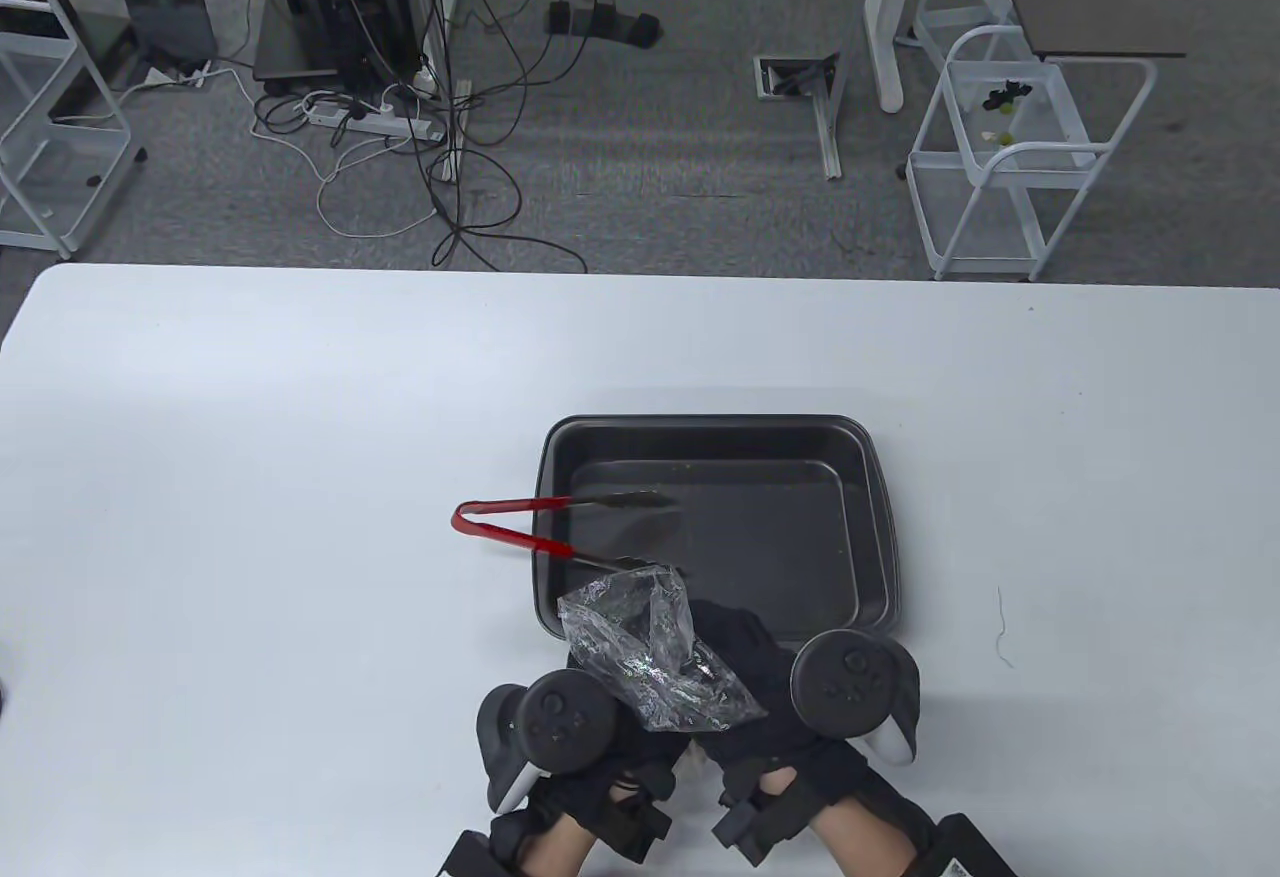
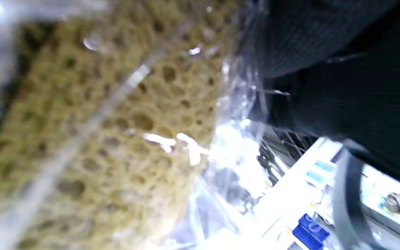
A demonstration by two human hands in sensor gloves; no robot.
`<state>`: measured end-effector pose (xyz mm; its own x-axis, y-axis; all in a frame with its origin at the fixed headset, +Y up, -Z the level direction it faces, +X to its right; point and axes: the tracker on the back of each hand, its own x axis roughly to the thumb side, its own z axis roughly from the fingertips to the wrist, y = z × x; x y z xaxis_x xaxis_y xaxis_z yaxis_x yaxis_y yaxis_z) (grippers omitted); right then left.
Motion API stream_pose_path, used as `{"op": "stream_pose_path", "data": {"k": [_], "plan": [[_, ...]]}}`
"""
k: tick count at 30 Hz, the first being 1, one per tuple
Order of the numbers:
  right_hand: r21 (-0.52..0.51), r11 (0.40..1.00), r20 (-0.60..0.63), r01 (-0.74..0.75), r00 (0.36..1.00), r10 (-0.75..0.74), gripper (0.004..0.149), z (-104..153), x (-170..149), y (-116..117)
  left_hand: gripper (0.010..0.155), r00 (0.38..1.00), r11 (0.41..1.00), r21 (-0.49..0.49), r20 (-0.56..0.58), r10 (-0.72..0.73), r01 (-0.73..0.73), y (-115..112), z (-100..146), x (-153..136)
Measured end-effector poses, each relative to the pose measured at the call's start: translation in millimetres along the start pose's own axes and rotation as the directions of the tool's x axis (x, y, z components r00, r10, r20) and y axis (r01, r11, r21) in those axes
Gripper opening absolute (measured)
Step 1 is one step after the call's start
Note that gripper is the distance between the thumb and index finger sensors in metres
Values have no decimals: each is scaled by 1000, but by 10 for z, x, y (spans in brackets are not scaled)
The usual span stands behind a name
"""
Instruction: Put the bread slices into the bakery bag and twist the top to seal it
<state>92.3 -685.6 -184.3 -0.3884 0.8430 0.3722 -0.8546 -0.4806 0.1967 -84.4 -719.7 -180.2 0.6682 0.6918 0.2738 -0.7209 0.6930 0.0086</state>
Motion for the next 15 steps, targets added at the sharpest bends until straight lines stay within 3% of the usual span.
{"op": "stream_pose_path", "data": {"k": [7, 10, 12, 13, 15], "plan": [[-63, 998, 9, 12, 1000, -11, 48, 113, 40, 76, 70, 994, 993, 53, -27, -103, 105, -3, 33, 44], [27, 999, 5, 17, 1000, -17, 51, 44, -8, 49, 66, 994, 995, 30, -49, -95, 96, -17, 5, 9], [186, 982, 29, 38, 999, -44, 57, -92, -89, -33, 67, 995, 999, -8, -83, -46, 45, 27, -47, -38], [265, 956, 32, 123, 990, -137, 61, -150, -128, -86, 67, 995, 999, -27, -100, 21, -24, 58, -70, -91], [275, 934, 36, 229, 968, -248, 67, -202, -173, -215, 64, 979, 987, -49, -143, 143, -152, 87, -93, -234]]}}
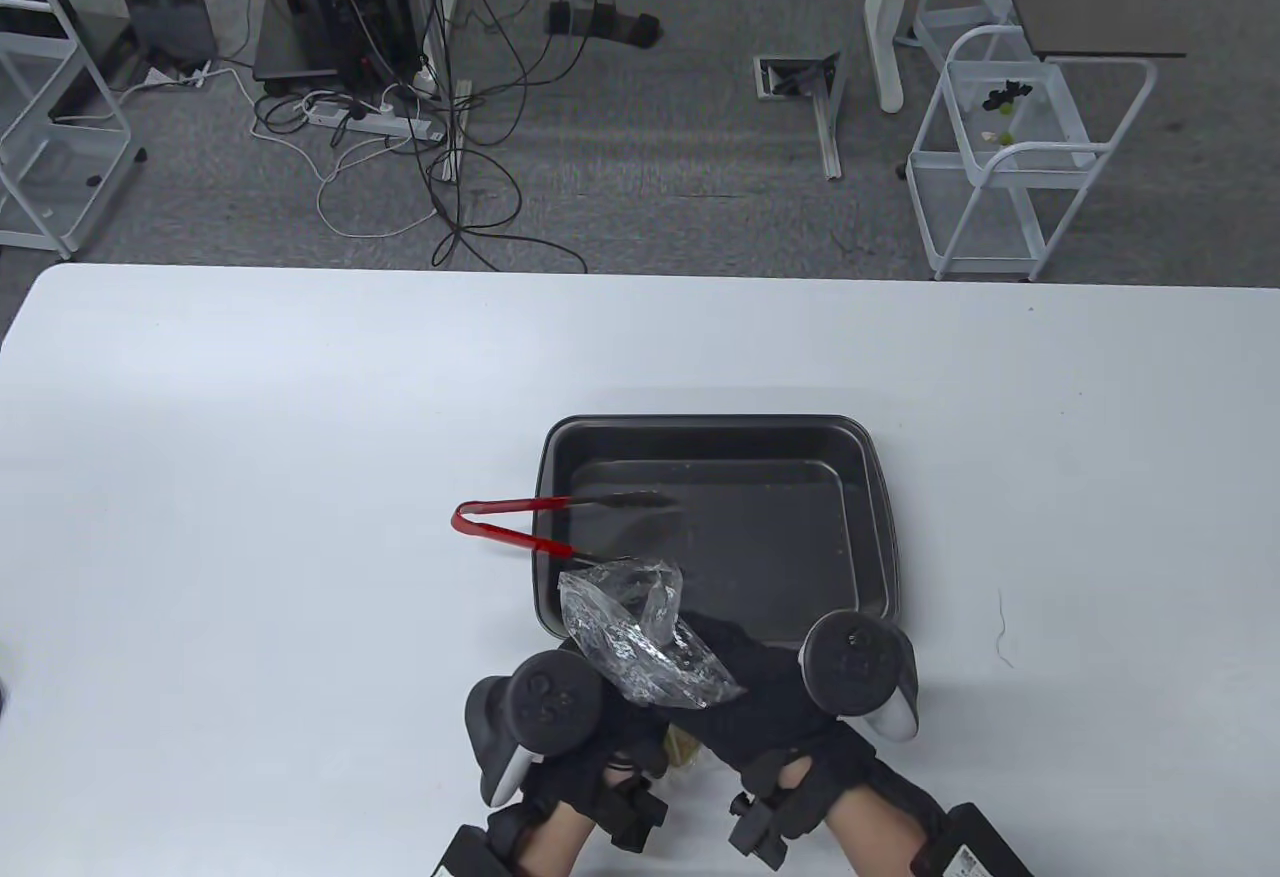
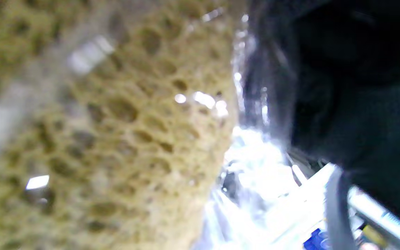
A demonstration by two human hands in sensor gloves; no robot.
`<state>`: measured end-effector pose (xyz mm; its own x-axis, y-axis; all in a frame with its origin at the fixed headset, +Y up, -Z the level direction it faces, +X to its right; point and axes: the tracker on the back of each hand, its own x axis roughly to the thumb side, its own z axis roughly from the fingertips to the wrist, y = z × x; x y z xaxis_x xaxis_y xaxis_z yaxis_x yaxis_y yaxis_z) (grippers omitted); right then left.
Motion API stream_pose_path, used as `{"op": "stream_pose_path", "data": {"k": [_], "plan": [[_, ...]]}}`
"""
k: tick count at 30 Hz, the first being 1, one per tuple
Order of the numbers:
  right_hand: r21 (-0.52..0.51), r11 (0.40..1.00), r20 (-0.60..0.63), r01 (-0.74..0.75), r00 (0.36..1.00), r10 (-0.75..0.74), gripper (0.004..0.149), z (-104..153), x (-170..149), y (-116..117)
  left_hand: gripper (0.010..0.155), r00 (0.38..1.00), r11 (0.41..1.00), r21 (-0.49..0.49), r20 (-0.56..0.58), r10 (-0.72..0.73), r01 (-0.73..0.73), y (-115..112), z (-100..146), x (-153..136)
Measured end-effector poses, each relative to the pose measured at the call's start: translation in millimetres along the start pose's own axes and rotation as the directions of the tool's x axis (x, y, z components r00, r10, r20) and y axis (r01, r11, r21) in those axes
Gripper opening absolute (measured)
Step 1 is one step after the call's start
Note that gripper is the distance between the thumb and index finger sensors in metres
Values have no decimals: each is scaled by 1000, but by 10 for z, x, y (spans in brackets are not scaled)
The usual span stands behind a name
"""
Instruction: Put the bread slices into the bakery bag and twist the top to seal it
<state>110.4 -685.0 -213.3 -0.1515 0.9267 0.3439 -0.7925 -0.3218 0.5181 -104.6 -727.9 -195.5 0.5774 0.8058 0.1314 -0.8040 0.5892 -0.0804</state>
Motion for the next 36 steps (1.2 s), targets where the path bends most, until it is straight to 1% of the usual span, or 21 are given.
{"op": "stream_pose_path", "data": {"k": [1, 3, 4, 6, 7, 8, 10, 11, 12, 14, 16, 20, 22, 24, 25, 26, 27, 28, 29, 32, 36], "plan": [[-23, 1000, 9, -15, 1000, 15, 69, 13, 13, -71, 62, 999, 998, -42, -7, 40, -41, 13, -21, -62], [-87, 975, 98, -204, 972, 212, 80, 43, 96, -212, 60, 990, 976, -166, -10, 144, -143, 21, -94, -192], [-103, 914, 128, -393, 906, 404, 88, 69, 156, -250, 59, 981, 952, -240, -19, 192, -190, 15, -129, -239], [-138, 701, 166, -700, 681, 713, 98, 118, 276, -199, 58, 954, 872, -400, -26, 298, -283, -30, -213, -297], [-164, 603, 175, -781, 578, 797, 103, 139, 309, -153, 58, 935, 822, -456, -74, 348, -342, -58, -227, -320], [-199, 494, 201, -846, 458, 866, 106, 159, 339, -65, 58, 895, 739, -528, -106, 433, -419, -109, -244, -335], [-269, 315, 233, -910, 256, 938, 111, 187, 359, 116, 57, 849, 632, -603, -156, 505, -487, -187, -262, -349], [-277, 244, 241, -930, 178, 954, 113, 196, 357, 193, 57, 838, 596, -634, -160, 522, -493, -213, -267, -350], [-282, 195, 245, -939, 126, 961, 115, 204, 351, 236, 57, 832, 586, -642, -156, 533, -495, -228, -270, -355], [-340, 23, 244, -940, -64, 968, 117, 229, 327, 361, 57, 825, 532, -687, -180, 535, -495, -272, -270, -365], [-380, -74, 254, -922, -181, 950, 120, 254, 301, 454, 59, 831, 513, -708, -193, 522, -486, -304, -259, -380], [-357, -139, 279, -924, -248, 928, 121, 280, 280, 575, 62, 853, 480, -753, -204, 480, -450, -331, -260, -419], [-371, -164, 304, -914, -287, 908, 120, 290, 259, 628, 64, 849, 458, -764, -216, 482, -455, -348, -253, -435], [-431, -153, 335, -889, -315, 888, 117, 326, 220, 673, 67, 840, 445, -770, -209, 500, -457, -354, -253, -438], [-499, -135, 360, -856, -347, 866, 115, 349, 195, 687, 69, 833, 430, -777, -210, 511, -460, -356, -249, -432], [-527, -134, 375, -839, -371, 849, 113, 363, 176, 701, 72, 829, 421, -782, -209, 519, -461, -356, -246, -430], [-515, -160, 383, -842, -393, 836, 112, 372, 152, 711, 75, 814, 406, -784, -206, 544, -470, -361, -241, -414], [-508, -173, 384, -844, -401, 831, 110, 378, 126, 726, 76, 799, 376, -797, -208, 564, -473, -381, -236, -378], [-509, -175, 387, -843, -406, 828, 110, 373, 112, 740, 78, 799, 368, -807, -198, 568, -462, -389, -230, -349], [-510, -178, 396, -842, -413, 820, 113, 358, 142, 766, 81, 825, 386, -827, -154, 544, -409, -402, -214, -266], [-494, -170, 427, -853, -408, 807, 110, 330, 192, 774, 85, 853, 412, -838, -113, 510, -357, -390, -188, -195]]}}
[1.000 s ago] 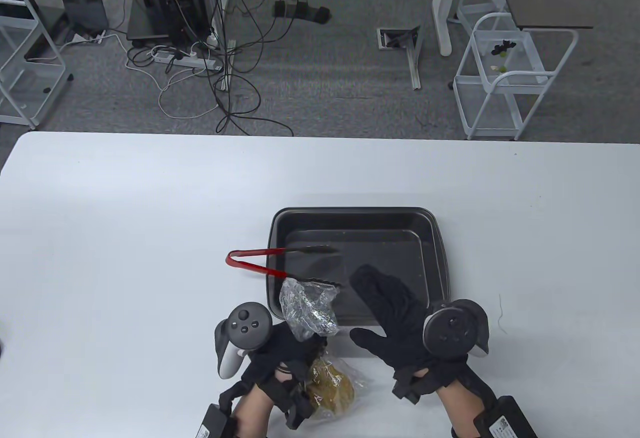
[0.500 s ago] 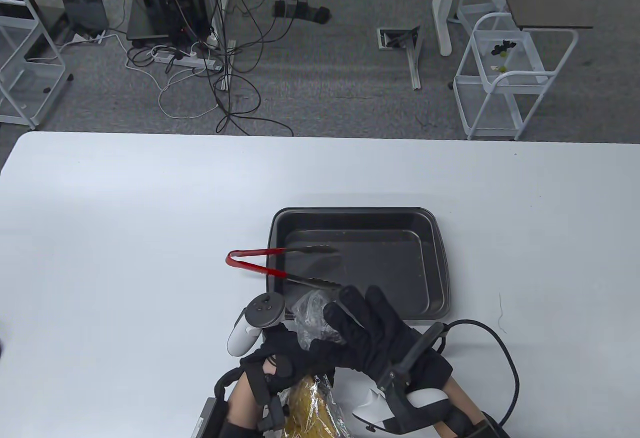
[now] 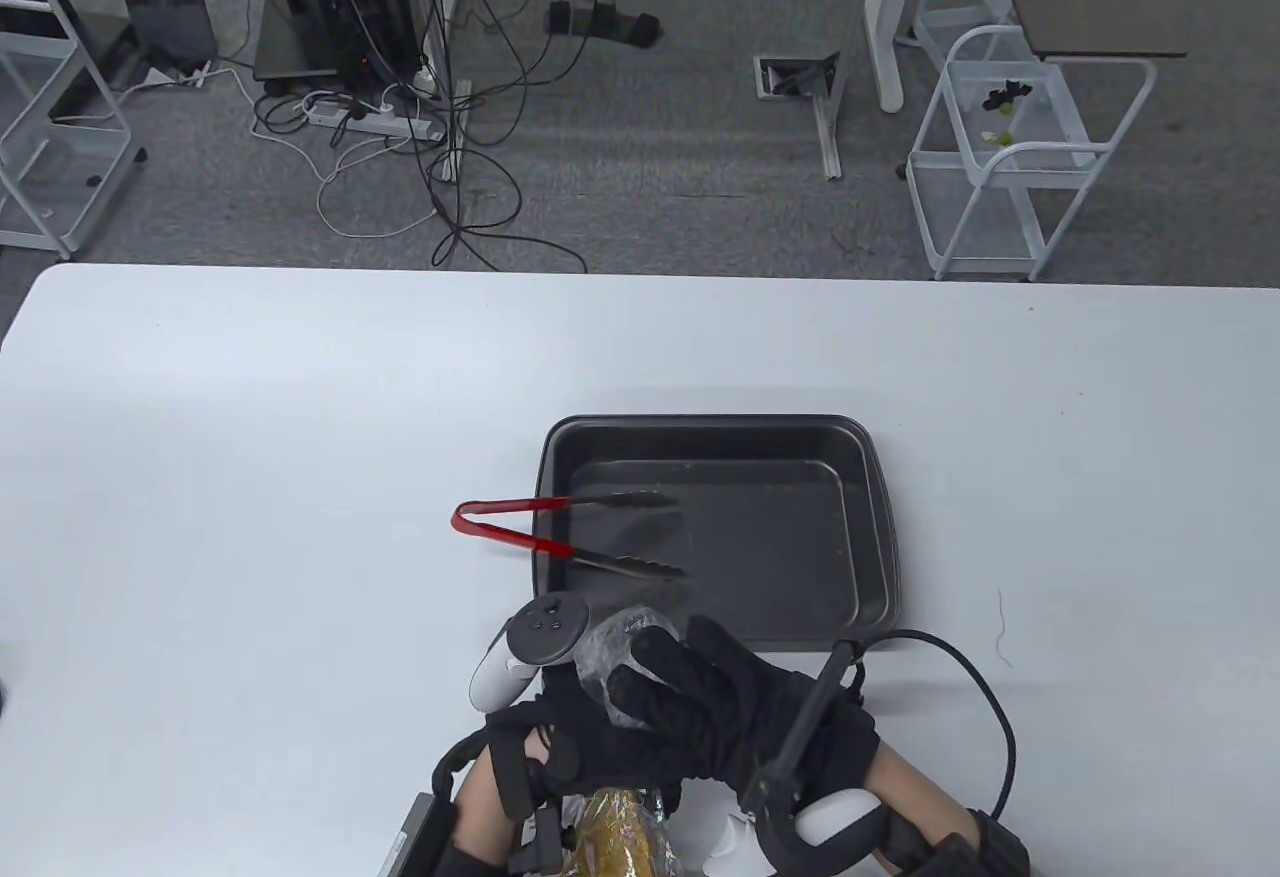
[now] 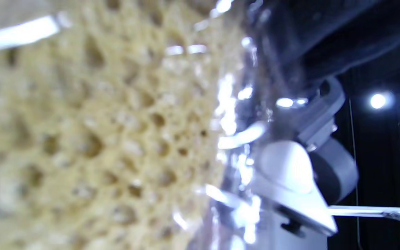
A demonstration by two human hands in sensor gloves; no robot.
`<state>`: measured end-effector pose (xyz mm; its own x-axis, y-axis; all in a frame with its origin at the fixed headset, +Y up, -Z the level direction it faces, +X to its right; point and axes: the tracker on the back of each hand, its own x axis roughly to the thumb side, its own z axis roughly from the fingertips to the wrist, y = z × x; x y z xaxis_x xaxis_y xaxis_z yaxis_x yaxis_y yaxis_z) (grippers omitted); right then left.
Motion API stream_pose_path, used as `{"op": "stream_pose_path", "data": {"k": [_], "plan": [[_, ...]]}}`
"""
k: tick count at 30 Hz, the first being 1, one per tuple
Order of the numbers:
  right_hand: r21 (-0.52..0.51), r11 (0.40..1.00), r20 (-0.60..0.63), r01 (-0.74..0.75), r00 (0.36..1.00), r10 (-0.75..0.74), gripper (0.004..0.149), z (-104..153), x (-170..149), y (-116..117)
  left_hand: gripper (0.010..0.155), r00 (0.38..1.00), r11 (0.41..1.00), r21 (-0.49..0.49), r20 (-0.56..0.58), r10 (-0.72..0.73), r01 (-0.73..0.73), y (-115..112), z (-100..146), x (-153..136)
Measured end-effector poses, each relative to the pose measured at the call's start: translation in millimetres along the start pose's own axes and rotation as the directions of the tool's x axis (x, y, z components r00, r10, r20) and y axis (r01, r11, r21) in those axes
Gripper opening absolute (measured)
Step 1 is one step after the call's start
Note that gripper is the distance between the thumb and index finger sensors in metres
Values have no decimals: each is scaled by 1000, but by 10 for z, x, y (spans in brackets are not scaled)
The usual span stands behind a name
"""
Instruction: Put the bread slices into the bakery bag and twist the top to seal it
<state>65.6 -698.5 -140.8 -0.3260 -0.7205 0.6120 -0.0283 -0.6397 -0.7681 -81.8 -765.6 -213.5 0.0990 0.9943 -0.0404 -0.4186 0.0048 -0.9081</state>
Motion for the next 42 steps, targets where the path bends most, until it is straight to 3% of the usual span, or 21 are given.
{"op": "stream_pose_path", "data": {"k": [3, 9, 11, 12, 14, 16, 19, 22, 25, 28, 29, 30, 31, 32, 35, 36, 38, 40, 42], "plan": [[21, 1000, 13, 22, 1000, -23, 107, 14, -39, 24, 103, 999, 999, -20, -23, -43, 42, -83, -29, 44], [-11, 999, 18, 31, 999, -31, 101, 78, -40, -34, 110, 995, 996, -22, -42, -89, 88, -175, -74, 94], [-13, 1000, 14, 11, 1000, -11, 92, 95, -60, -57, 111, 992, 994, -3, -66, -105, 105, -187, -71, 97], [-23, 1000, 9, 10, 1000, -9, 80, 96, -73, -81, 110, 989, 992, 13, -87, -121, 122, -190, -73, 94], [-23, 1000, 27, 16, 1000, -15, 63, 77, -48, -104, 101, 960, 975, 64, -197, -196, 213, -192, -69, 113], [33, 998, 44, -50, 998, 49, 56, 50, -16, -122, 86, 909, 919, 159, -279, -310, 362, -175, -59, 156], [131, 987, 63, -92, 994, 84, 48, 11, -1, -136, 89, 777, 740, 293, -420, -469, 605, -203, -14, 317], [300, 950, -92, 82, 994, -57, 45, -102, -83, -178, 77, 605, 518, 317, -491, -627, 794, -339, -11, 495], [371, 849, -301, 375, 914, -272, 45, -164, -264, -174, 71, 448, 316, 322, -545, -709, 892, -479, -23, 590], [355, 699, -487, 621, 761, -429, 45, -168, -440, -136, 63, 250, 54, 322, -608, -753, 945, -619, -38, 663], [319, 606, -572, 729, 658, -490, 45, -153, -508, -109, 60, 190, -38, 333, -625, -757, 942, -658, -39, 677], [276, 558, -626, 783, 587, -513, 46, -130, -539, -91, 59, 167, -84, 342, -641, -749, 936, -682, -36, 686], [198, 470, -689, 860, 463, -558, 46, -88, -590, -50, 58, 138, -140, 347, -664, -735, 927, -717, -34, 695], [147, 415, -724, 898, 383, -573, 46, -57, -612, -21, 57, 118, -178, 348, -680, -723, 921, -739, -30, 705], [-196, 25, -777, 980, -140, -614, 45, 151, -650, 178, 55, 45, -354, 380, -733, -679, 855, -828, -10, 748], [-277, -77, -756, 958, -267, -598, 45, 203, -635, 223, 54, 27, -400, 381, -752, -659, 834, -854, 1, 772], [-450, -337, -631, 827, -562, -535, 45, 310, -545, 336, 53, 27, -488, 415, -782, -623, 768, -916, 42, 829], [-523, -622, -438, 583, -809, -391, 45, 358, -358, 429, 53, 37, -549, 457, -791, -611, 700, -992, 93, 891], [-437, -825, -255, 359, -929, -269, 46, 347, -139, 500, 52, -28, -623, 454, -794, -607, 637, -1076, 125, 946]]}}
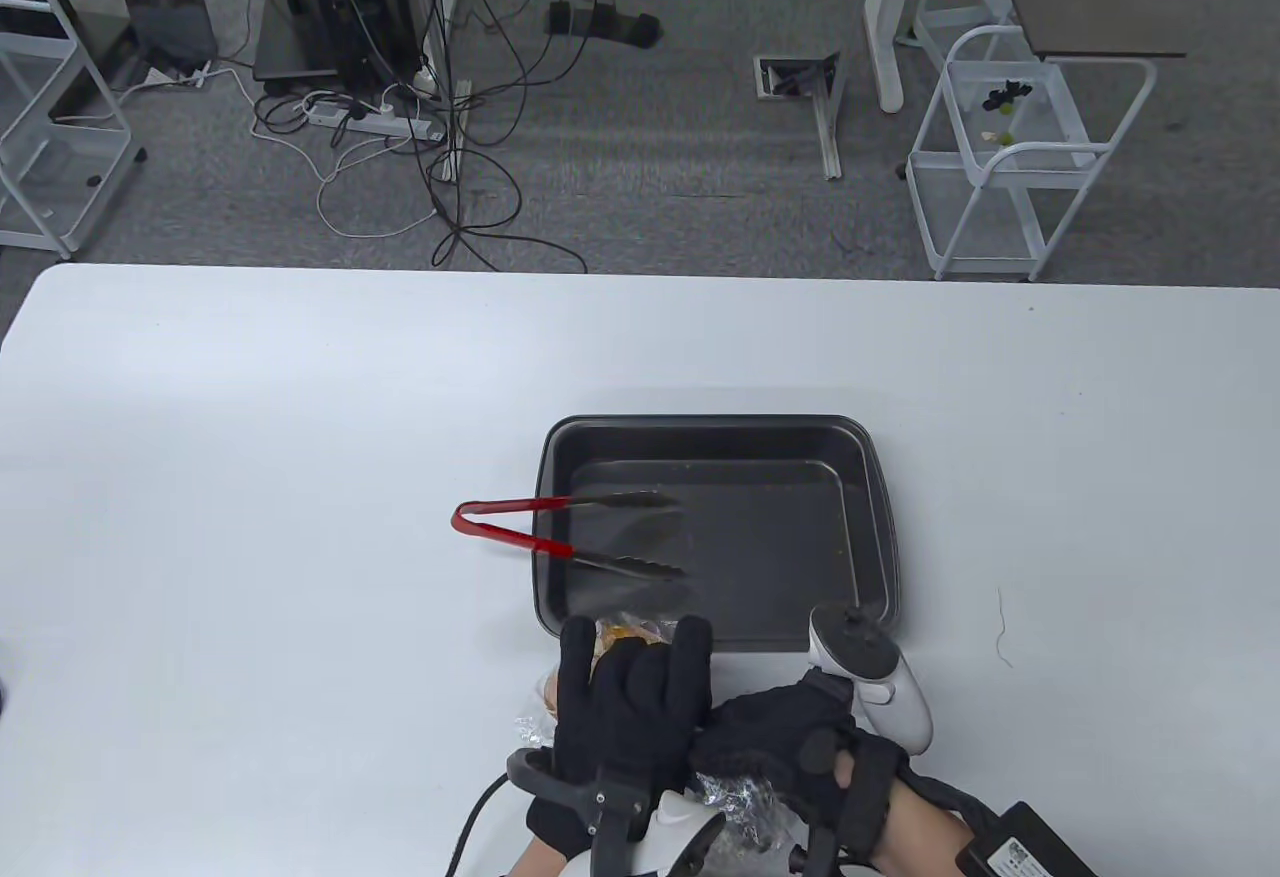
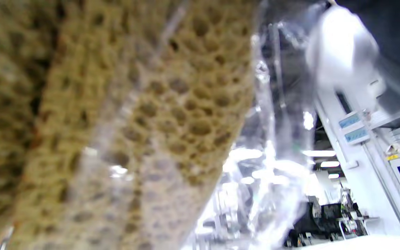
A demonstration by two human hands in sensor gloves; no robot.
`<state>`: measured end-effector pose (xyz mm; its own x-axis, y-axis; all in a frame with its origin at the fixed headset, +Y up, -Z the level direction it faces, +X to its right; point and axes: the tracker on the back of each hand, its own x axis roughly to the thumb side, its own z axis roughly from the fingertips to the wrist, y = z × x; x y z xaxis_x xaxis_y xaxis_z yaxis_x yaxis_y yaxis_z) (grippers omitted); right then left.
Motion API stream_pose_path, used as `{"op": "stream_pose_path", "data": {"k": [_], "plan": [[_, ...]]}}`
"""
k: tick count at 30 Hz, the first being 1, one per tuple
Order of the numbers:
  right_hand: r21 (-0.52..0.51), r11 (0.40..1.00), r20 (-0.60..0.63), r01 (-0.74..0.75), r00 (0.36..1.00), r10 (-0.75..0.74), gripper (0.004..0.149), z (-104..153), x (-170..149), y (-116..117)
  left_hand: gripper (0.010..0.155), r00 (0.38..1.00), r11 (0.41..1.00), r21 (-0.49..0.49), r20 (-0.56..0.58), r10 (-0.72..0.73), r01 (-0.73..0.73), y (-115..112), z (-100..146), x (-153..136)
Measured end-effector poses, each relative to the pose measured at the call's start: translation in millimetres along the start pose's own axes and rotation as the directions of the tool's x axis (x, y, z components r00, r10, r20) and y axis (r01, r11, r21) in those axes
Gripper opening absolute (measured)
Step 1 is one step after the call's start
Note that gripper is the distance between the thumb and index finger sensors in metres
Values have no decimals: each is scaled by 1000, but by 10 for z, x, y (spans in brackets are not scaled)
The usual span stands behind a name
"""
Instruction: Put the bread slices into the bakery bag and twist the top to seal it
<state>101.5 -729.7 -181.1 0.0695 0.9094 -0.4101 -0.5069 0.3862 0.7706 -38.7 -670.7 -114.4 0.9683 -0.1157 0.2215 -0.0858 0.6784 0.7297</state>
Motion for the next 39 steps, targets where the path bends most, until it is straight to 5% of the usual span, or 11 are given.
{"op": "stream_pose_path", "data": {"k": [4, 10, 12, 15, 20, 22, 25, 26, 28, 32, 39], "plan": [[264, 907, 37, 328, 936, -350, 48, -111, -349, 159, 52, 996, 996, 69, 68, -55, 50, 60, 28, 70], [15, 999, -75, 29, 997, -28, 58, 25, -188, -94, 50, 995, 952, -299, 41, 87, -70, -278, -40, -49], [-64, 969, -117, -239, 966, 231, 71, 147, -23, -161, 50, 983, 863, -474, -25, 184, -174, -420, -81, -159], [-162, 898, -109, -410, 912, 397, 90, 319, 182, -217, 50, 948, 765, -562, -141, 285, -314, -513, -117, -373], [-360, 766, 106, -533, 792, 601, 95, 579, 528, -141, 51, 651, 325, -585, -520, 553, -743, -868, -93, -772], [-373, 548, 106, -749, 553, 826, 95, 603, 645, 24, 51, 434, 24, -532, -662, 612, -846, -1093, -31, -877], [-63, 206, 5, -976, 207, 978, 99, 526, 716, 267, 51, -48, -534, -342, -808, 587, -773, -1403, 127, -827], [14, 129, -17, -991, 129, 991, 99, 482, 706, 351, 51, -146, -647, -294, -831, 536, -704, -1473, 166, -795], [-27, -36, -51, -999, -35, 998, 101, 409, 669, 477, 52, -194, -696, -265, -840, 506, -667, -1542, 200, -764], [-123, -413, -15, -902, -414, 910, 102, 270, 572, 663, 52, -168, -720, -299, -850, 499, -626, -1563, 211, -670], [-167, -768, -8, -618, -778, 628, 97, 116, 472, 764, 51, -118, -750, -372, -853, 509, -548, -1489, 201, -499]]}}
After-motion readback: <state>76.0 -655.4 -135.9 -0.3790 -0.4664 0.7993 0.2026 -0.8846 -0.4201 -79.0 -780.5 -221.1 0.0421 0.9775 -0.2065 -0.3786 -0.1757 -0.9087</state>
